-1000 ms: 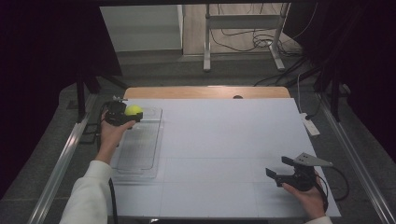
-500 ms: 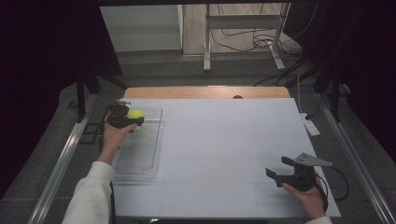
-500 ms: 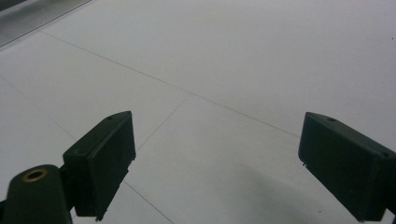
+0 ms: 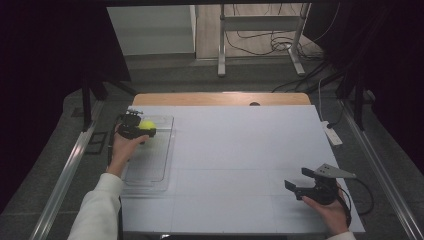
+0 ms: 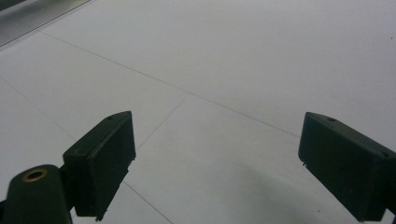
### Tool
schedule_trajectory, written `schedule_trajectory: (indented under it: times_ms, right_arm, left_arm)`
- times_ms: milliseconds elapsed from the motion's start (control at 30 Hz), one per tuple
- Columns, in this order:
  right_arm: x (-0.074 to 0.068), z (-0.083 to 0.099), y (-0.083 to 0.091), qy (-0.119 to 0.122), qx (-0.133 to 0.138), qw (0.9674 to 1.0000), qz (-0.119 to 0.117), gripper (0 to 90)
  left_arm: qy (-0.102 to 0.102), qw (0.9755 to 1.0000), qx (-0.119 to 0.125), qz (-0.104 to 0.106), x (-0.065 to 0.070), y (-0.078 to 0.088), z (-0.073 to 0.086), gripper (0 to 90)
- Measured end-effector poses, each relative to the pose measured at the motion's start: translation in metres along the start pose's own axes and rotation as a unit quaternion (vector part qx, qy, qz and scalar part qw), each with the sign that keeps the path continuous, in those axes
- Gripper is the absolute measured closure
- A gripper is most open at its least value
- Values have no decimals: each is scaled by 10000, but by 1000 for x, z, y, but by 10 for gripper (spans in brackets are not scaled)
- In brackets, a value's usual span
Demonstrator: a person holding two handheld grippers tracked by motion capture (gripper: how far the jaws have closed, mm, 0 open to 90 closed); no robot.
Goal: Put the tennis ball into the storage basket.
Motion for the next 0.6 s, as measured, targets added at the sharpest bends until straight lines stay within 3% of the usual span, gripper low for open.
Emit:
schedule_trajectory:
  times_ms: [600]
  right_arm:
    - [0, 0, 0, 12, -1, 10000, 3, 111]
  left_arm:
    - [-62, 9993, -344, -141, 1, -10, 5, 263]
Point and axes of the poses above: each handheld gripper's, and its own axes: y roughly backward along the jaws, z roughly out of its underside, x roughly to its right, the point moved 3 cm from there along -y, roughly forward along the jaws, and after that the axes turned 6 degrees about z, right-handed, at the moved point
